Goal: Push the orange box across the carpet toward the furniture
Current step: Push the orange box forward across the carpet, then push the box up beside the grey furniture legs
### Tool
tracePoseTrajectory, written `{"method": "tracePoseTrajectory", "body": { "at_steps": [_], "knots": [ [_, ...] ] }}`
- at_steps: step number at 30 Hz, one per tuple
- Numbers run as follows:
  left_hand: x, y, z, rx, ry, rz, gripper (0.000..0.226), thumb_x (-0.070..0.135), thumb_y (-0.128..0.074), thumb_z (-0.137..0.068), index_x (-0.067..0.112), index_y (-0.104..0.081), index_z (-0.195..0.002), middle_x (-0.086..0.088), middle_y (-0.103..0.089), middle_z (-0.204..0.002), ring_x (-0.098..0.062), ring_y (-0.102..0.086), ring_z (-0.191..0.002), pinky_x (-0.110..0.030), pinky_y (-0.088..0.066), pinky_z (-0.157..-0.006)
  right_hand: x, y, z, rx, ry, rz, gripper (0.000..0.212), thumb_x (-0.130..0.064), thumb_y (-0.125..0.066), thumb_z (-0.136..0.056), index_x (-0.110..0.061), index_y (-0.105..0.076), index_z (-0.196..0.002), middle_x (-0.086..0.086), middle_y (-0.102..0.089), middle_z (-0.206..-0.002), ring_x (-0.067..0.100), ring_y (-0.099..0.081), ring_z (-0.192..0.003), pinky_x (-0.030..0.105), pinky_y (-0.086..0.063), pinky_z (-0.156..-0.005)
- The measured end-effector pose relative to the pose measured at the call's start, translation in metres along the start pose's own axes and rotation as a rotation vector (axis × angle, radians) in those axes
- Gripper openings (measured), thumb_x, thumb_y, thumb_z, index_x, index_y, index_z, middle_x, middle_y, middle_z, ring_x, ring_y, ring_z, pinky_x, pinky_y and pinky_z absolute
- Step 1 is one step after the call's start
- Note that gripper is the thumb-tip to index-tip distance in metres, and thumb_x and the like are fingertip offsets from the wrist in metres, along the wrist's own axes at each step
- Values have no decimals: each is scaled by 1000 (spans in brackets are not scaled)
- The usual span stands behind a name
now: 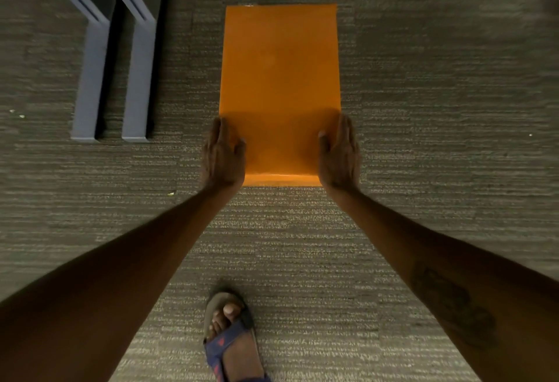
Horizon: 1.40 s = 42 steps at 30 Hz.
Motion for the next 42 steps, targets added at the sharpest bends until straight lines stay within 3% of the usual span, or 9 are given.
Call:
{"method": "tracePoseTrajectory", "body": {
  "at_steps": [5, 13, 17, 20, 25, 30, 35, 39, 42],
  "knots": [
    [3, 3, 6, 11, -52, -83, 63, 44, -37, -103, 21, -18, -158, -9, -10, -167, -35, -18, -150, -49, -24, -119, -4, 8, 7, 17, 24, -26, 65, -44, -38, -105, -12, -20, -159, 7, -4, -169, 30, -14, -154, 52, -27, -121],
    [-1, 13, 10, 71, 13, 119, 61, 46, -25, -105, 19, -15, -159, -7, -14, -166, -24, -13, -153, -45, -17, -123, -4, 11, 7, 19, 36, -49, 66, -43, -38, -105, -16, -13, -160, 7, -5, -169, 26, -9, -155, 50, -21, -124],
    [-17, 10, 10, 54, 176, 180, 65, 49, -27, -103, 19, -12, -159, -8, -14, -166, -27, -15, -152, -43, -17, -121, 1, 10, 5, 35, 0, -80, 67, -40, -43, -104, -17, -14, -160, 7, -18, -167, 29, -22, -152, 50, -29, -120],
    [-31, 2, 7, -13, 274, 209, 63, 48, -24, -104, 16, -19, -157, -13, -26, -162, -34, -27, -148, -49, -25, -120, 8, 5, 3, -1, -69, -113, 68, -41, -42, -104, -17, -12, -160, 10, -26, -164, 34, -37, -145, 49, -40, -111],
    [-39, -9, 5, -93, 246, 328, 53, 44, -23, -105, 15, -37, -147, -15, -51, -144, -37, -52, -127, -54, -43, -104, 18, -8, -1, -57, -139, -104, 52, -38, -36, -107, -11, -31, -151, 15, -55, -142, 35, -58, -123, 42, -46, -91],
    [-44, -10, 2, -143, 136, 427, 46, 39, -35, -105, 19, -40, -146, -8, -57, -139, -31, -57, -119, -50, -49, -98, 19, -12, -4, -74, -104, -231, 38, -33, -37, -108, -12, -43, -139, 9, -61, -126, 20, -56, -98, 25, -37, -67],
    [-57, 10, -7, -125, 23, 389, 45, 42, -30, -106, 25, -44, -145, 4, -62, -122, -15, -61, -94, -28, -49, -75, 0, -23, -5, -57, -53, -252, 37, -34, -36, -108, -13, -44, -138, 1, -60, -112, 15, -56, -85, 26, -39, -68],
    [-83, 35, -31, -61, 23, 331, 42, 43, -30, -105, 24, -51, -136, 12, -63, -97, -8, -62, -82, -24, -46, -63, -37, -44, -20, -46, 27, -216, 37, -31, -37, -108, -11, -45, -138, -1, -56, -108, 17, -54, -88, 26, -35, -65],
    [-87, 41, -40, -38, 51, 362, 42, 43, -31, -105, 22, -53, -135, 7, -66, -104, -12, -66, -88, -27, -49, -68, -47, -49, -28, -60, 44, -234, 37, -30, -37, -108, -9, -45, -138, 1, -58, -106, 16, -57, -85, 23, -37, -64]
  ]
}}
Point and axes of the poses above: each hand's wrist, its own z-axis away from the middle knuckle, its own y-axis out of the back of the hand, x = y × z, the point moved 8 cm from there along -z, towards the middle knuckle
